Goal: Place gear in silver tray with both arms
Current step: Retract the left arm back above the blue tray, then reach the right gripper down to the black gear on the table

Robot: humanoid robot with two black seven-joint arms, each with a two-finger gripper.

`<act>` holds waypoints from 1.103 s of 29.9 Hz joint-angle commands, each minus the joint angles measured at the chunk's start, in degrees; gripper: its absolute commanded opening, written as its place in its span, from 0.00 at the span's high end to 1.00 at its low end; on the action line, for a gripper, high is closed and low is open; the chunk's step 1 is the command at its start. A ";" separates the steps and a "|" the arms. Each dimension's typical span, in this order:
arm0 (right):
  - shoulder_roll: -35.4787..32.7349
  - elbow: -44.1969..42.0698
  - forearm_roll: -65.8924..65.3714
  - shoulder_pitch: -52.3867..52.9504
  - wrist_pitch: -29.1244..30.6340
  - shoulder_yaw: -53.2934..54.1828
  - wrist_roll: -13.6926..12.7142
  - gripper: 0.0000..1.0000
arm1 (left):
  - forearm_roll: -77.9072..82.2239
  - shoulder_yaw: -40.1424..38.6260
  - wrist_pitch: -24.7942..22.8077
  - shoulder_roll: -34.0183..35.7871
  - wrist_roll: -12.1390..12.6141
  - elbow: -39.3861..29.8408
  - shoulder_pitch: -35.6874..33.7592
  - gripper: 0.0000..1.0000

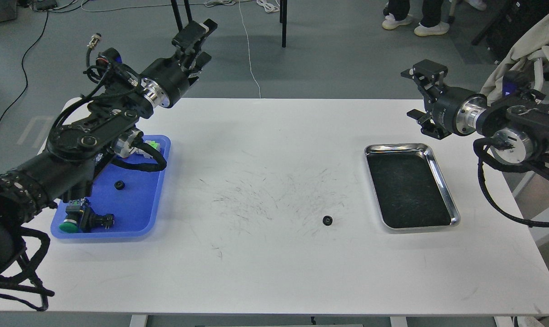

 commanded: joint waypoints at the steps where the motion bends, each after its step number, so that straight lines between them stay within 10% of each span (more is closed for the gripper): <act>1: -0.11 1.48 -1.88 3.74 0.37 -4.48 -2.63 0.02 | -2.52 -0.54 -1.52 2.47 0.00 -0.19 -0.01 0.02; 11: 1.29 3.14 -21.46 9.81 0.37 -12.93 -2.98 0.05 | -15.35 -2.99 -3.45 9.67 17.00 -0.37 -0.45 0.02; 33: 19.21 8.33 -51.54 23.61 0.89 -35.25 3.87 0.06 | -18.87 -4.49 -3.45 12.05 17.89 -0.28 -0.01 0.02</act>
